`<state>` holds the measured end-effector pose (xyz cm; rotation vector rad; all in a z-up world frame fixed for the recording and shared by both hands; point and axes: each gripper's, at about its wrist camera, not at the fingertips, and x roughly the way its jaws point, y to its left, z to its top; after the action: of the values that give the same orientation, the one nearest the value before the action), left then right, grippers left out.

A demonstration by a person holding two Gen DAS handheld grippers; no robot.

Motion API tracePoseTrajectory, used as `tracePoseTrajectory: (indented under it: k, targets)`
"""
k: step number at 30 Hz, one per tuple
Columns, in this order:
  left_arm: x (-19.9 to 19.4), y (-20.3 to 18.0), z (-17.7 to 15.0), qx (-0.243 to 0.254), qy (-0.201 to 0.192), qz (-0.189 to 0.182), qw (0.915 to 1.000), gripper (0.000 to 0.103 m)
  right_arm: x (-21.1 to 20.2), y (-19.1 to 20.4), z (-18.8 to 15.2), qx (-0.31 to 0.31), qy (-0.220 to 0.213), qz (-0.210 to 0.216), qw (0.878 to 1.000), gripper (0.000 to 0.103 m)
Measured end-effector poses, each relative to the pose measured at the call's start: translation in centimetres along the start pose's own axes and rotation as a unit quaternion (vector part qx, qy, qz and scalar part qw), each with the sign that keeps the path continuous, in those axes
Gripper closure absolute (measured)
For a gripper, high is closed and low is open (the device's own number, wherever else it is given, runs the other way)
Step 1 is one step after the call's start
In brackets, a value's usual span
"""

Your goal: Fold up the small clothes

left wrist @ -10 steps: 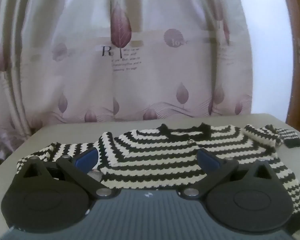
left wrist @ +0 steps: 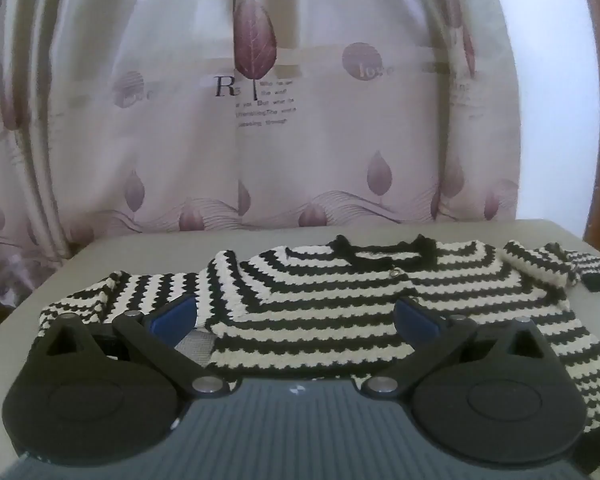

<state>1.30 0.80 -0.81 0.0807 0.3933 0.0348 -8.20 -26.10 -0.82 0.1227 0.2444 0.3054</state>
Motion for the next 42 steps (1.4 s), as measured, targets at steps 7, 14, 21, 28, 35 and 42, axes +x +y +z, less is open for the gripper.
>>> tracePoseTrajectory:
  k: [7,14,21,28,35,42]
  targets:
    - [0.4,0.4,-0.4,0.004,0.009,0.007,0.9999,0.000,0.6,-0.1,0.2,0.009,0.010,0.009,1.000,0.000]
    - [0.8,0.6,-0.3,0.002,0.017,0.012,0.9998,0.000,0.8,0.3,0.8,0.006,0.021,0.014,1.000,0.000]
    - [1.3,0.7,-0.5,0.006,0.024,0.016,0.9996,0.000,1.3,0.5,0.6,0.006,0.025,0.020,0.999,0.000]
    - [1.7,0.8,-0.8,0.006,0.031,0.018,0.9993,0.000,1.6,0.4,0.5,0.018,0.033,0.025,0.999,0.000]
    - [2.4,2.6,-2.6,0.042,0.014,0.037,0.9983,0.000,1.9,0.3,0.4,0.017,0.038,0.025,0.999,0.000]
    - [4.5,10.3,-6.2,0.147,0.003,0.097,0.9843,0.002,3.2,-0.5,0.0,0.035,0.055,0.027,0.998,0.000]
